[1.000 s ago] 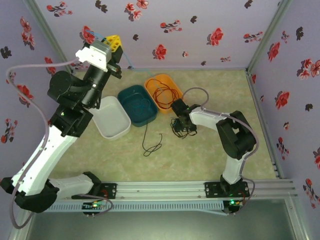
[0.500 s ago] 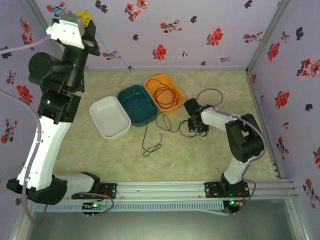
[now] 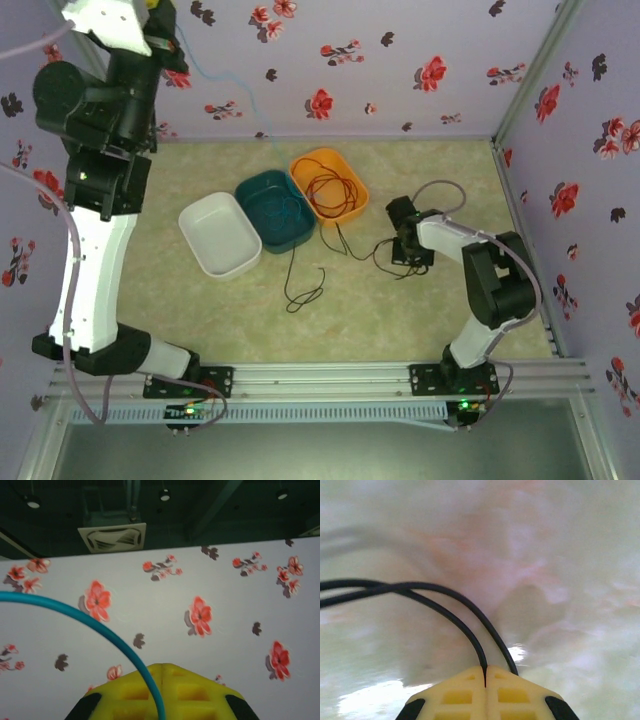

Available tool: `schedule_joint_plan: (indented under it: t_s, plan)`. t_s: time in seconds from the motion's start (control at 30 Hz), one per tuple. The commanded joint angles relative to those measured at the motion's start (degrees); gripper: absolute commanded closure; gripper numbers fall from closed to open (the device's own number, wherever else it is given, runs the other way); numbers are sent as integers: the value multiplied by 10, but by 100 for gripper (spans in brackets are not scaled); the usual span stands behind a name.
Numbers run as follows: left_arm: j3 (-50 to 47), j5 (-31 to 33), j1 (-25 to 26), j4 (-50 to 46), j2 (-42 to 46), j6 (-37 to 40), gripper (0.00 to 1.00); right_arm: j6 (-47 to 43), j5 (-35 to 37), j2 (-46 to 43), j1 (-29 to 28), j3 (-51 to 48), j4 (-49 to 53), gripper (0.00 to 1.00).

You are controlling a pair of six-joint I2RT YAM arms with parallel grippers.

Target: Untangle the cables

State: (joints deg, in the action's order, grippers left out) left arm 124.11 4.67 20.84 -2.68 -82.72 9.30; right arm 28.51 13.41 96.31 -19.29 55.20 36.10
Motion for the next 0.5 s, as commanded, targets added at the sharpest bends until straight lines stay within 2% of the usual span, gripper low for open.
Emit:
schedule_joint_plan:
  t_s: [0.0, 0.17, 0.47]
  plan:
    - [56, 0, -23, -8, -8, -13, 100, 3, 28, -46, 29, -14, 45, 100]
    - [90, 1, -56, -11, -19, -41, 100, -5, 18, -85, 78, -34, 40, 100]
    - [50, -6, -59, -36, -29, -49, 100, -12, 38, -147, 105, -41, 66, 100]
